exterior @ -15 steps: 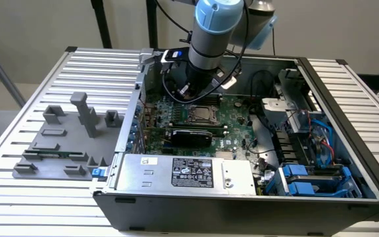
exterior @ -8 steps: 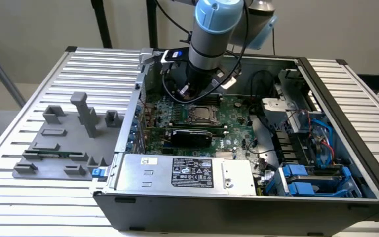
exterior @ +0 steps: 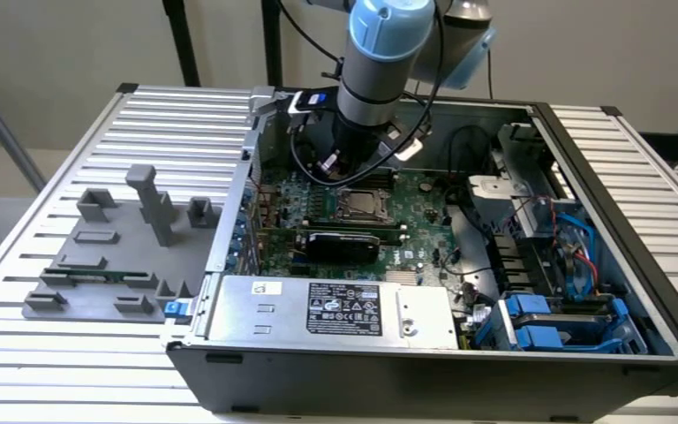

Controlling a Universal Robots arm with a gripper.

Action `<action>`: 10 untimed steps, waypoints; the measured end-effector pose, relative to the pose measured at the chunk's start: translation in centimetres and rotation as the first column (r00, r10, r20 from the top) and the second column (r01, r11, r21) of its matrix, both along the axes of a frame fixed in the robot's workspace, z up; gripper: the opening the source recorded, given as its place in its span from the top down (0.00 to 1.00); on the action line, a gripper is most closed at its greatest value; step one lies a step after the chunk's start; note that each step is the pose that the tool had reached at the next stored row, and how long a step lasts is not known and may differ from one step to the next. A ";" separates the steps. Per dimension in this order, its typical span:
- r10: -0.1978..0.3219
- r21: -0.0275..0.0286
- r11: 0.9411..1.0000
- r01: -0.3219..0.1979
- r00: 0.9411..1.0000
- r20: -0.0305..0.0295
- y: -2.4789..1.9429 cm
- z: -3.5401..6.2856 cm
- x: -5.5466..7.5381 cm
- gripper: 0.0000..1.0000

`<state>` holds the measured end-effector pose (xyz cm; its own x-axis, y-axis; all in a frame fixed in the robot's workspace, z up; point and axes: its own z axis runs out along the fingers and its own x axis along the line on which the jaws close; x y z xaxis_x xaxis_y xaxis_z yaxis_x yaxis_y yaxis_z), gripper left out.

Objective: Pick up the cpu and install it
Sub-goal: 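Install the first cpu locking lever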

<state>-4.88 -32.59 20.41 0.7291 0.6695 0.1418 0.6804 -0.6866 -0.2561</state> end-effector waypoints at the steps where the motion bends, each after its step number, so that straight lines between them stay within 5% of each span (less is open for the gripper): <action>1: 0.000 0.000 1.000 0.000 1.000 0.000 0.02 -0.02 0.0 0.89; 10: -0.001 -0.006 1.000 0.001 1.000 -0.003 0.12 -0.10 0.3 0.89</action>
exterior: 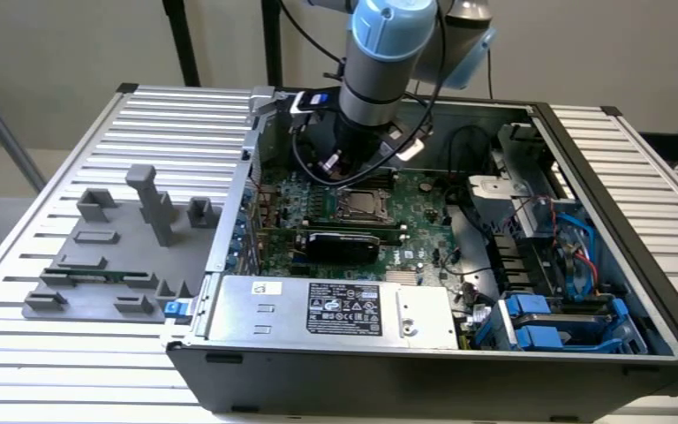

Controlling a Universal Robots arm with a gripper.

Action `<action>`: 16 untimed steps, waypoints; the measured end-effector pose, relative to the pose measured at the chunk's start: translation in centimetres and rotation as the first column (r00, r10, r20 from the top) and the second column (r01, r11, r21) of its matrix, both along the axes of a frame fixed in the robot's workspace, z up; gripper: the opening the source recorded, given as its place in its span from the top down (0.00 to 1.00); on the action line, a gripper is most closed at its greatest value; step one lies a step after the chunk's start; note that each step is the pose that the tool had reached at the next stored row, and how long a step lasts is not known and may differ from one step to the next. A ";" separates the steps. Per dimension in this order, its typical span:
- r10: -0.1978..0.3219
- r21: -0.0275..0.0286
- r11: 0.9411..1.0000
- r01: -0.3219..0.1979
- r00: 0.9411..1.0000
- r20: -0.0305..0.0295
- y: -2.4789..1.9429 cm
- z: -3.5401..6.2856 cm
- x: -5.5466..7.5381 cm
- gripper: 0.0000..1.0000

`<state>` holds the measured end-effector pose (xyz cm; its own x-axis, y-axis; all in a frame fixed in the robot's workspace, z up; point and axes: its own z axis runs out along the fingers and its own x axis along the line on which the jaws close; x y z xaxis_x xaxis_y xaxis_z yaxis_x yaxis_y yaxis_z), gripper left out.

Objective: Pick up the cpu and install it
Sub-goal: 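Install the first cpu locking lever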

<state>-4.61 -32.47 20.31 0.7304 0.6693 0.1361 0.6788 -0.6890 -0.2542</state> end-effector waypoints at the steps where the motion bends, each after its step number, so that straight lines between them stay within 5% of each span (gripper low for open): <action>1: 0.000 -0.002 1.000 0.000 1.000 -0.001 0.00 0.00 0.1 0.89; 16: 0.000 -0.019 1.000 0.000 1.000 -0.009 0.04 -0.11 1.7 0.89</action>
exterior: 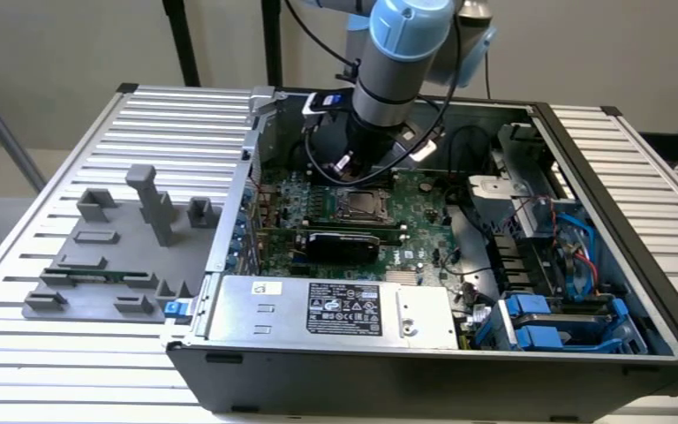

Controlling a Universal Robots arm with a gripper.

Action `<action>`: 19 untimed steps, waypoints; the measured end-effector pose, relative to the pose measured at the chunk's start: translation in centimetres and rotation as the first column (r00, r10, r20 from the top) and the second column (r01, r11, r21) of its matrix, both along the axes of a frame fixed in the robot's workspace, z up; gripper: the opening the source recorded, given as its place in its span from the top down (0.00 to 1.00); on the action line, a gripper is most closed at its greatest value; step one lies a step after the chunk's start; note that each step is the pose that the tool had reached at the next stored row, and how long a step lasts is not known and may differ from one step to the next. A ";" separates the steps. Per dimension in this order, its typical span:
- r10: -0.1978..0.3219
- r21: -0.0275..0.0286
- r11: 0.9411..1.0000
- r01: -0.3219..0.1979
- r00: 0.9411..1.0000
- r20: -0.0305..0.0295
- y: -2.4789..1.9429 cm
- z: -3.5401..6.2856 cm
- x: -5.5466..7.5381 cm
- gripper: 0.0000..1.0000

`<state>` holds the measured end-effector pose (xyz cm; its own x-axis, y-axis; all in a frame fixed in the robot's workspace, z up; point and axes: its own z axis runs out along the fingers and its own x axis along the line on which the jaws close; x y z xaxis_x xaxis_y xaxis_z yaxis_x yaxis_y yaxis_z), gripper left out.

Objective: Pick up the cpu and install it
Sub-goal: 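Install the first cpu locking lever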

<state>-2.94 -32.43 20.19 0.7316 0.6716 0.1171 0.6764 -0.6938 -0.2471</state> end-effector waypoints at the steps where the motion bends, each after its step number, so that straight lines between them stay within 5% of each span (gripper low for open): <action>1: 0.000 -0.001 1.000 0.000 1.000 0.000 0.01 -0.01 0.1 0.89; 7: 0.000 -0.010 1.000 0.000 1.000 -0.001 0.08 -0.09 0.8 0.89; 13: 0.000 -0.026 1.000 0.000 1.000 -0.002 0.19 -0.15 1.1 0.89; 19: 0.000 -0.026 1.000 0.000 1.000 -0.002 0.20 -0.14 1.0 0.89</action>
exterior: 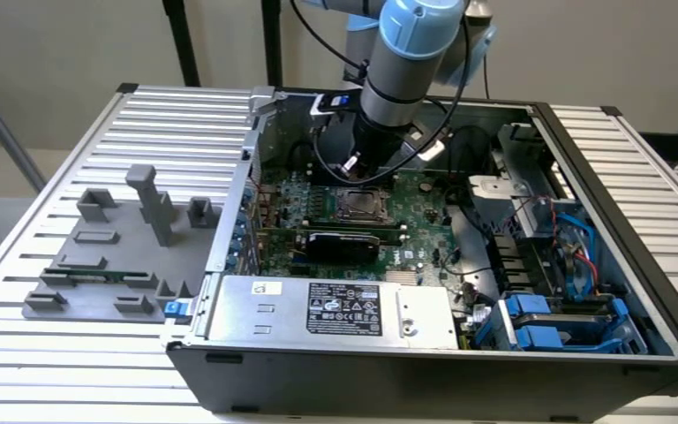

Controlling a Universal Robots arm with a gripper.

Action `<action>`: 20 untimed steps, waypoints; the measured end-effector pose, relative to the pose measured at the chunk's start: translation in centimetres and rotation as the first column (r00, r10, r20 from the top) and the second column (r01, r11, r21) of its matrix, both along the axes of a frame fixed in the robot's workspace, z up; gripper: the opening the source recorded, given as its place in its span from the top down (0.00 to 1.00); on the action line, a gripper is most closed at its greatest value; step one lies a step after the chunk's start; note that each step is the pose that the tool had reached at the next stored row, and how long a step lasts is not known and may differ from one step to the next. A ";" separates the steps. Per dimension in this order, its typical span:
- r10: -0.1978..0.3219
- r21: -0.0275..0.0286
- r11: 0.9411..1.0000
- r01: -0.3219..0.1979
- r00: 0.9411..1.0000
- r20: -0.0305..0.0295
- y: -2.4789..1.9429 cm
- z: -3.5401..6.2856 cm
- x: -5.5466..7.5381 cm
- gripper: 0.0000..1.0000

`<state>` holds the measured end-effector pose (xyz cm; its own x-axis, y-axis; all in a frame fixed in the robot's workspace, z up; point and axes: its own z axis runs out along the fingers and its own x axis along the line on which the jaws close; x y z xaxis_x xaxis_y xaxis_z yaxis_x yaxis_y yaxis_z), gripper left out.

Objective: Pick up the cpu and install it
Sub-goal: 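Install the first cpu locking lever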

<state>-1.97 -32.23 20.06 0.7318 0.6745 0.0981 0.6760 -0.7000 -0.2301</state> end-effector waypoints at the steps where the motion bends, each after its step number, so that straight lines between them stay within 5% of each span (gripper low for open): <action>1: 0.000 0.000 1.000 0.000 1.000 0.000 0.00 0.01 -0.1 0.89; 11: 0.000 0.000 1.000 0.000 1.000 0.000 0.49 0.17 -0.9 0.89; 20: 0.000 0.000 1.000 0.000 1.000 0.000 0.49 0.42 -1.3 0.89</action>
<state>-3.24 -31.74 20.48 0.7317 0.6745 0.0982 0.6761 -0.6999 -0.2302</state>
